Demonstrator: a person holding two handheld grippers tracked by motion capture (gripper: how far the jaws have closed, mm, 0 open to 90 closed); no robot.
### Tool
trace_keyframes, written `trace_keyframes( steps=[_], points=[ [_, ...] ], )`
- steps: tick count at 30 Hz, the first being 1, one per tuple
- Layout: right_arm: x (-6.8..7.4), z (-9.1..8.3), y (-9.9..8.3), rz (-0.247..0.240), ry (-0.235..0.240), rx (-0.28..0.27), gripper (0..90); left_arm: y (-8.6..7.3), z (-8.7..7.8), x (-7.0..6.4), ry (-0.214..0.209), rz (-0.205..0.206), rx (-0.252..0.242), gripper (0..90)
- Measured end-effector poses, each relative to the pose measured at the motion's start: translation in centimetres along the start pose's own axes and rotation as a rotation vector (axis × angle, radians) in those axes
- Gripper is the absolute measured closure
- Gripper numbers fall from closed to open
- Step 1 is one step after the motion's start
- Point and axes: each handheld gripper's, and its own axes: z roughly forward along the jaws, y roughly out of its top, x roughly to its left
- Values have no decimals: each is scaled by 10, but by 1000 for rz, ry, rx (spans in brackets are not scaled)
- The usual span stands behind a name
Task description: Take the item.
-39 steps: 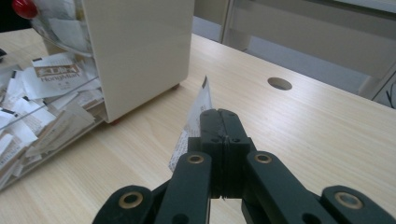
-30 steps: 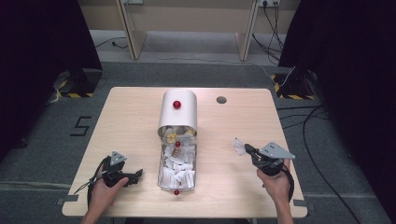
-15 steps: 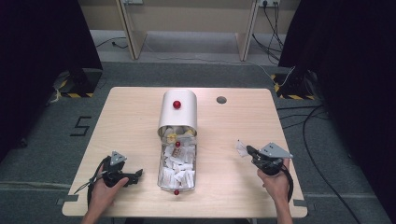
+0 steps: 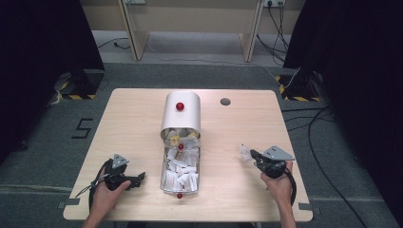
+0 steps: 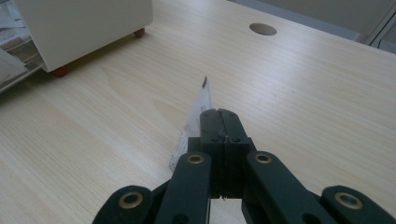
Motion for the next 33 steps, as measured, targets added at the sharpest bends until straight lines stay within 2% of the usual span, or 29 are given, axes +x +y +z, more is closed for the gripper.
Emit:
trace_keyframes(
  steps=[7,18,22,33],
  points=[
    [1,8,-5,4,7,25,900,0,0,0,0,0,0,0],
    [-4,15,-14,29,-11,46,900,0,0,0,0,0,0,0],
    [-6,16,-16,55,-14,48,864,0,0,0,0,0,0,0],
    [-6,9,-11,67,-23,17,737,0,0,0,0,0,0,0]
  ],
)
